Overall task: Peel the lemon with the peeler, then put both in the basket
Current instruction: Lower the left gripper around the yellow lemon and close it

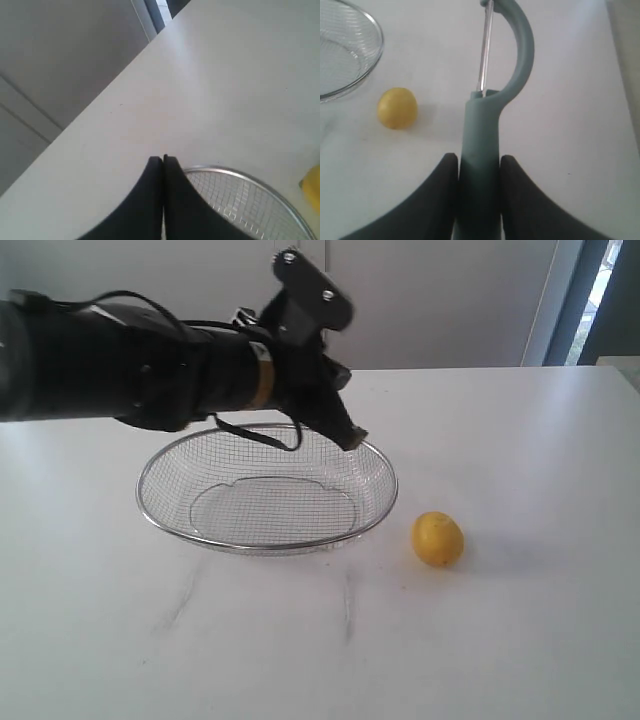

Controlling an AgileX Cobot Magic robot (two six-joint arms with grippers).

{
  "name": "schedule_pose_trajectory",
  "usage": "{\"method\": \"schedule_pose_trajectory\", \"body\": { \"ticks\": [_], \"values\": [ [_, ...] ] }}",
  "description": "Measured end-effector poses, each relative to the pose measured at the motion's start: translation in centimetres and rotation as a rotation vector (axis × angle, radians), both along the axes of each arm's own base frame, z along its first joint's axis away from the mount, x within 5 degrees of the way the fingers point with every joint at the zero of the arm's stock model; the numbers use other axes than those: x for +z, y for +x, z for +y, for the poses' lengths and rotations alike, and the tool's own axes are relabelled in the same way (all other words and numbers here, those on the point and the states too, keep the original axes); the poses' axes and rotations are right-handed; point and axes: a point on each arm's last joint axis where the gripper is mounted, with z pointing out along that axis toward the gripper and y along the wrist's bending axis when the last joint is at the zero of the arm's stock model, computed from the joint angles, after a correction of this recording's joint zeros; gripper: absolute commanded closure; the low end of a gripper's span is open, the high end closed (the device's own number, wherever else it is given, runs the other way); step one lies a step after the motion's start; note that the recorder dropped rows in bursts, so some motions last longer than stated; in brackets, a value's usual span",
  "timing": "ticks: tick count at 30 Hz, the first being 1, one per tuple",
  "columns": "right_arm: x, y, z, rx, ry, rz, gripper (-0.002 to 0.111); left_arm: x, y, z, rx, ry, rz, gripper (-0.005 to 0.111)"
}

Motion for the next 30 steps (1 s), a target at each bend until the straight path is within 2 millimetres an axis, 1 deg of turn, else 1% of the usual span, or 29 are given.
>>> {"method": "schedule_pose_trajectory", "body": {
  "ticks": [2,4,6,8,9,11,12,13,14,15,16,17,18,19,22,23,24,25,27,28,29,30],
  "values": [
    [0.0,-0.5,-0.6,-0.042,0.003,-0.02,0.108,-0.2,-0.3,-2.0,-0.009,0.022,-0.034,0.107],
    [0.2,-0.9,-1.0,-0.06,0.013,-0.041,0.108,-0.6,-0.4,-3.4,0.017,0.047,-0.068,0.107],
    [0.3,-1.2,-1.2,-0.069,0.018,-0.062,0.108,-1.2,0.1,-4.2,0.092,0.135,-0.153,0.107],
    [0.4,-1.3,-1.4,-0.079,0.022,-0.077,0.108,-1.4,0.9,-4.2,0.207,0.292,-0.271,0.107],
    [0.4,-1.4,-1.5,-0.083,0.026,-0.077,0.108,-1.3,1.3,-3.8,0.265,0.364,-0.299,0.107],
    [0.4,-1.4,-1.5,-0.085,0.029,-0.08,0.108,-1.6,1.8,-3.3,0.319,0.544,-0.267,0.107],
    [0.4,-1.4,-1.5,-0.085,0.029,-0.08,0.108,-1.9,1.9,-3.0,0.32,0.596,-0.193,0.107],
    [0.4,-1.4,-1.5,-0.086,0.031,-0.081,0.108,-2.3,1.9,-2.6,0.273,0.699,-0.127,0.107],
    [0.4,-1.4,-1.5,-0.087,0.034,-0.081,0.108,-2.8,1.6,-2.6,0.226,0.724,-0.029,0.107],
    [0.4,-1.4,-1.5,-0.089,0.036,-0.081,0.108,-3.1,1.3,-2.7,0.146,0.777,0.022,0.107],
    [0.4,-1.4,-1.5,-0.091,0.041,-0.083,0.108,-3.4,0.7,-3.2,0.058,0.765,0.121,0.107],
    [0.4,-1.4,-1.5,-0.092,0.042,-0.083,0.108,-3.5,0.1,-3.7,-0.038,0.765,0.157,0.107],
    [0.4,-1.4,-1.5,-0.093,0.044,-0.083,0.108,-3.5,-0.5,-4.4,-0.121,0.732,0.196,0.107],
    [0.4,-1.4,-1.5,-0.093,0.044,-0.083,0.108,-3.3,-1.5,-5.5,-0.245,0.675,0.233,0.107],
    [0.4,-1.4,-1.5,-0.095,0.045,-0.081,0.108,-2.9,-3.8,-8.2,-0.486,0.563,0.208,0.107],
    [0.4,-1.4,-1.5,-0.097,0.044,-0.079,0.108,-2.8,-4.4,-8.8,-0.524,0.543,0.188,0.106],
    [0.3,-1.4,-1.5,-0.098,0.043,-0.078,0.108,-2.9,-4.8,-9.5,-0.558,0.527,0.163,0.104],
    [0.3,-1.4,-1.5,-0.099,0.042,-0.076,0.108,-3.1,-5.0,-10.0,-0.583,0.525,0.128,0.1],
    [0.2,-1.4,-1.6,-0.101,0.038,-0.069,0.108,-3.5,-5.2,-10.7,-0.641,0.552,0.038,0.085],
    [0.0,-1.4,-1.6,-0.101,0.036,-0.066,0.108,-4.0,-5.2,-11.0,-0.677,0.577,-0.005,0.075],
    [-0.1,-1.5,-1.6,-0.103,0.034,-0.062,0.108,-4.4,-5.1,-11.1,-0.702,0.6,-0.035,0.063],
    [-0.1,-1.5,-1.6,-0.103,0.032,-0.059,0.108,-4.8,-5.1,-11.2,-0.734,0.626,-0.063,0.048]
  ]
}}
